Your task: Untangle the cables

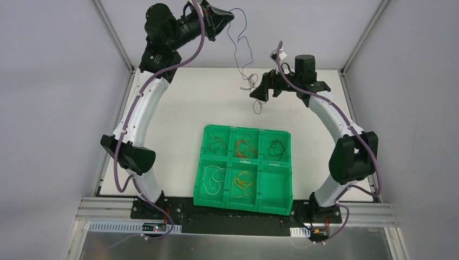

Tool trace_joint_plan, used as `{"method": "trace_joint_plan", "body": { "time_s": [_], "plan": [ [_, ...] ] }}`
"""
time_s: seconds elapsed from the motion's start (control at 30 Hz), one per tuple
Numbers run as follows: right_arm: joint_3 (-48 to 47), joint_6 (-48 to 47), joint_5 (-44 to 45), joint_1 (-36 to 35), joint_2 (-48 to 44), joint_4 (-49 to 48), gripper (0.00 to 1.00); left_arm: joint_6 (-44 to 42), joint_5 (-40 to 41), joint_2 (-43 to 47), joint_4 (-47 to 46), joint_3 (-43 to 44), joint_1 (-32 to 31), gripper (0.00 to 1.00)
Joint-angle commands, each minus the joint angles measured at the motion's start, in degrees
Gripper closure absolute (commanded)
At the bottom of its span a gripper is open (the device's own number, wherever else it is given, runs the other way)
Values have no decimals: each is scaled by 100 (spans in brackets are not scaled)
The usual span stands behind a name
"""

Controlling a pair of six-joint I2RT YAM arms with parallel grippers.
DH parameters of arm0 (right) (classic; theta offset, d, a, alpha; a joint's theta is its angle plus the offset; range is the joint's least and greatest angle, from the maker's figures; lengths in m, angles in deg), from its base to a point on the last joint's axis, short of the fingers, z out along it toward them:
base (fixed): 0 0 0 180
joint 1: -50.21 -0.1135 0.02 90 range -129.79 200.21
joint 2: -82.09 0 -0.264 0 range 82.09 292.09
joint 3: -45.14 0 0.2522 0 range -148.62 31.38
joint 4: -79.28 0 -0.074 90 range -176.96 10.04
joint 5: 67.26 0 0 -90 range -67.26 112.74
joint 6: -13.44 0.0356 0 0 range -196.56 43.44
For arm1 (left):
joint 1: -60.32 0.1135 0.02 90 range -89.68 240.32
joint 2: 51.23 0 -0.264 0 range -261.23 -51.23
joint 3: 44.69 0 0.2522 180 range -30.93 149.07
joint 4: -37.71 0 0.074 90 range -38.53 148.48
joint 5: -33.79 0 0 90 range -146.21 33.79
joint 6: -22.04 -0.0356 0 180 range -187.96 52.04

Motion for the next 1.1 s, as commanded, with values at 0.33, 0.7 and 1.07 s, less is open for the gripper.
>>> {"method": "trace_joint_plan", "body": {
  "time_s": [0.33, 0.7, 1.07],
  "plan": [
    [606, -433, 1954, -588, 1351, -2966, 100, 745, 41, -339, -547, 755, 9, 100],
    [504, -146, 423, -484, 1015, -2372, 6, 119, 353, -28, -330, 470, 27, 100],
    [46, -82, 579, -1144, 1642, -2960, 24, 332, 268, -157, -494, 704, 27, 100]
  ]
}}
